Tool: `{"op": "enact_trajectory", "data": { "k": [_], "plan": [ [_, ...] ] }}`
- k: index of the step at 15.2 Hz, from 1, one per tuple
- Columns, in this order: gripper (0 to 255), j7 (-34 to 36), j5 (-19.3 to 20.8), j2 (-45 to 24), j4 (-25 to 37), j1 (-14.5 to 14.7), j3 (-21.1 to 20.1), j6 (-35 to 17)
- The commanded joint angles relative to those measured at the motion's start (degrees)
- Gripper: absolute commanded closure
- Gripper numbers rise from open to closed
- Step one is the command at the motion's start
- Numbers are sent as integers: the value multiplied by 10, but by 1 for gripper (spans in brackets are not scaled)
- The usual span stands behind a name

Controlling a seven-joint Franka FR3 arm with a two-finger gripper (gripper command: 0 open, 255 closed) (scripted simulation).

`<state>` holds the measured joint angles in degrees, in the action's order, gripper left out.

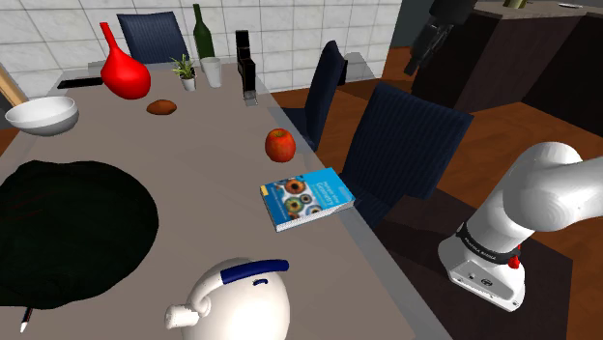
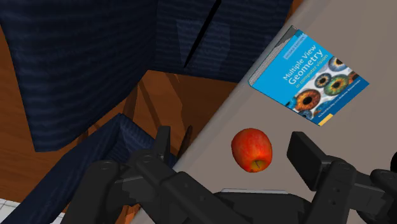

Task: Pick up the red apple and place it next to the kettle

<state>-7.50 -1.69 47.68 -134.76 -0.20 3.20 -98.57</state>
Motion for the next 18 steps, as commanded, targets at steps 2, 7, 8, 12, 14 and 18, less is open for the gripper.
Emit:
{"op": "enact_trajectory", "data": {
  "k": [2,7,8,12,14,18],
  "plan": [
    [0,11,-3,-18,4,2,-10,-10],
    [0,68,-11,-116,35,8,-57,-57],
    [0,79,-12,-137,44,9,-66,-65],
    [0,125,-7,-223,85,10,-99,-92],
    [0,149,-2,-268,111,10,-115,-102],
    [0,198,17,-361,171,12,-142,-115]
  ]
}}
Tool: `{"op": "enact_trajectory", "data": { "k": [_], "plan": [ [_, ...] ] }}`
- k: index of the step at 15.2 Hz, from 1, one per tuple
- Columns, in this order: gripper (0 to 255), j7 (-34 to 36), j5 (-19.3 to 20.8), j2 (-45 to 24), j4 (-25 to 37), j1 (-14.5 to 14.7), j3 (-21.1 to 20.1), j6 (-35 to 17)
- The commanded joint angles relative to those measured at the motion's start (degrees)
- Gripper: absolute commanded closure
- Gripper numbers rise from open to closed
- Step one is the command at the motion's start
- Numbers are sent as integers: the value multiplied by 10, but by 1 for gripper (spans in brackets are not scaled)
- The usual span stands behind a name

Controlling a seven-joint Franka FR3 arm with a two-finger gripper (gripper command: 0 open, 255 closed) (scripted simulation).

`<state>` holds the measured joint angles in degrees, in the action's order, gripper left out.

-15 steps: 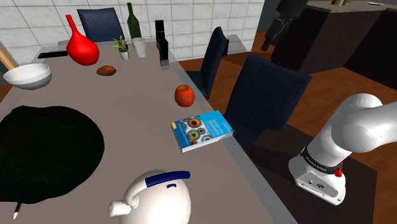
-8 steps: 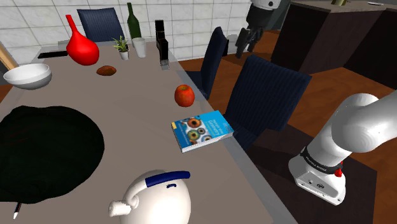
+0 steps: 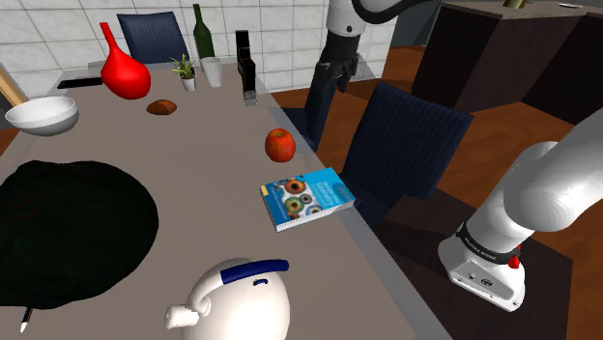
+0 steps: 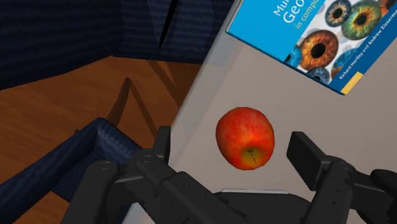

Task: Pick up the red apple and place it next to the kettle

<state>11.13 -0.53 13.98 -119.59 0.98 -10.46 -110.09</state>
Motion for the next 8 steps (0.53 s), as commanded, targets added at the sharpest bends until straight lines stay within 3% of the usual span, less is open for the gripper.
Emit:
{"op": "enact_trajectory", "data": {
  "k": [1,8],
  "plan": [
    [0,24,11,-48,36,1,-11,-1],
    [0,106,63,-223,179,20,-36,11]
  ]
}}
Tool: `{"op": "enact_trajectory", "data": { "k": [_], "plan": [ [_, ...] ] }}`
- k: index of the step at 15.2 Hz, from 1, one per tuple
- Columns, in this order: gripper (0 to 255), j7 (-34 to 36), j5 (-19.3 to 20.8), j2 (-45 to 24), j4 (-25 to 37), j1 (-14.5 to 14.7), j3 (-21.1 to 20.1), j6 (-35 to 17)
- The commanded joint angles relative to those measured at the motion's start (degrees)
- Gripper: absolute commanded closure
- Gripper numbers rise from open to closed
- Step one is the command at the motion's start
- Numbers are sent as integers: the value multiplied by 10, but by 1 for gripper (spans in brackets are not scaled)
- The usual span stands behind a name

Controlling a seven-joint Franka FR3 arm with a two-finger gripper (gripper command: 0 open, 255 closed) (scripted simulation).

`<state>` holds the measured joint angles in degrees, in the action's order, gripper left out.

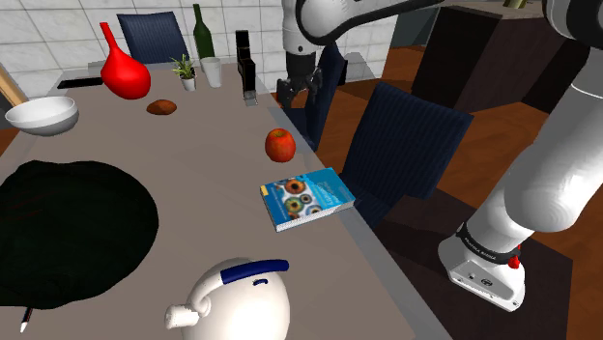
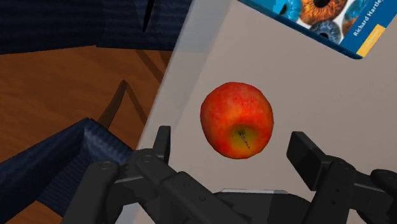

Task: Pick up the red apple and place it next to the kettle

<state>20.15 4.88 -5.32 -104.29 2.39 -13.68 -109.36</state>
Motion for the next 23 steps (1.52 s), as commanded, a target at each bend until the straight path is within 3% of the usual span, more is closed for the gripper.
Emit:
{"op": "enact_trajectory", "data": {
  "k": [1,5,13,21,22,23],
  "plan": [
    [0,27,16,-56,50,11,-5,8],
    [0,62,44,-163,160,34,-5,37],
    [0,66,49,-174,117,33,-1,-17],
    [0,66,49,-174,117,33,-1,-17],
    [255,66,49,-174,117,33,-1,-17],
    [255,66,49,-174,117,33,-1,-17]
  ]
}}
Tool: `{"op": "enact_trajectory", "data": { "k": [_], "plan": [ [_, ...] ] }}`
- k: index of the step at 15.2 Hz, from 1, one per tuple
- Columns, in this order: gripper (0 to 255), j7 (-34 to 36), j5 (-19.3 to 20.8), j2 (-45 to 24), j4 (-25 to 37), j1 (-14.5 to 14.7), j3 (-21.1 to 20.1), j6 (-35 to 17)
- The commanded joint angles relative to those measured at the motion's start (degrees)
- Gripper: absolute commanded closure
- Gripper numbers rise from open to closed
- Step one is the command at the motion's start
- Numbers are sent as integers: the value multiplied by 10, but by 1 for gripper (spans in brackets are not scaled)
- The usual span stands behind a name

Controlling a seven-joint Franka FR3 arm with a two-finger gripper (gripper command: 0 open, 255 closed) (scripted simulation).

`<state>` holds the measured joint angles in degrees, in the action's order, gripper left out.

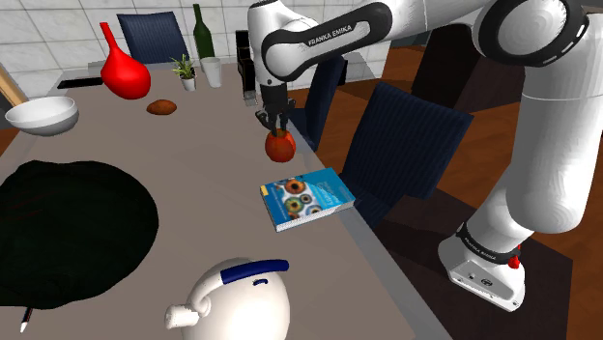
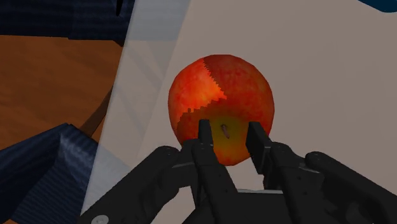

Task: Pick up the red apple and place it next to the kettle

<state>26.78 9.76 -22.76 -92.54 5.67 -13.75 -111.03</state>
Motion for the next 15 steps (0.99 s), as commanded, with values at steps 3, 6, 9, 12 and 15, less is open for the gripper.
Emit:
{"op": "enact_trajectory", "data": {
  "k": [3,6,9,12,15],
  "plan": [
    [255,0,0,0,0,0,0,0],
    [255,0,0,0,0,0,0,0],
    [255,-1,-1,2,4,0,0,7],
    [255,-3,-3,8,19,0,-1,27],
    [255,-6,-5,13,35,0,-2,48]
  ]
}}
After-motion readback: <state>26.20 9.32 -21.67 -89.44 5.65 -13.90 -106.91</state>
